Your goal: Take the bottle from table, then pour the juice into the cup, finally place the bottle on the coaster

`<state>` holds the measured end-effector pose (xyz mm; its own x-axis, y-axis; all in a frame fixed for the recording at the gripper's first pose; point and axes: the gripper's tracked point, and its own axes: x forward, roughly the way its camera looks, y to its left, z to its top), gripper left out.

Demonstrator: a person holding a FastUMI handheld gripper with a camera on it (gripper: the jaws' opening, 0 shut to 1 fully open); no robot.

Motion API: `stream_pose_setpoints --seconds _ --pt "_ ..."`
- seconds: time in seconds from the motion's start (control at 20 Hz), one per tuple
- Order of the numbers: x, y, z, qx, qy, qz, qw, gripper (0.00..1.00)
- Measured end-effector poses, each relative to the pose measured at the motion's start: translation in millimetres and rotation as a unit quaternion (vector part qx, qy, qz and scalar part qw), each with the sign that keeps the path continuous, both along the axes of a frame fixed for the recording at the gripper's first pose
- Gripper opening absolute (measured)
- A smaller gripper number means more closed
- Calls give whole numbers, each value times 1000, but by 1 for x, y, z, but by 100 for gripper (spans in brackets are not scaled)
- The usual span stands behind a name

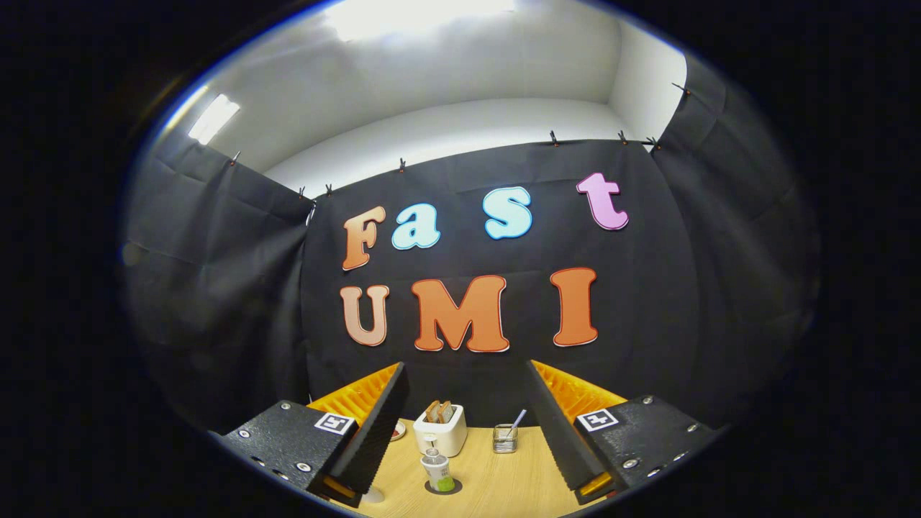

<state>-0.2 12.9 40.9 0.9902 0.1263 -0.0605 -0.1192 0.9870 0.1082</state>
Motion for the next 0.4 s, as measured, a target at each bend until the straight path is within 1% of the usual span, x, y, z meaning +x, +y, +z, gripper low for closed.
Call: stream_pose_setpoints --seconds 0.15,0.2,0.4 --pt "-1 2 3 -14 -10 -1 1000 96" --pt "-1 0 5 -21 -14 -8 1000 96" --pt "4 4 5 -63 -18 -17 998 96"
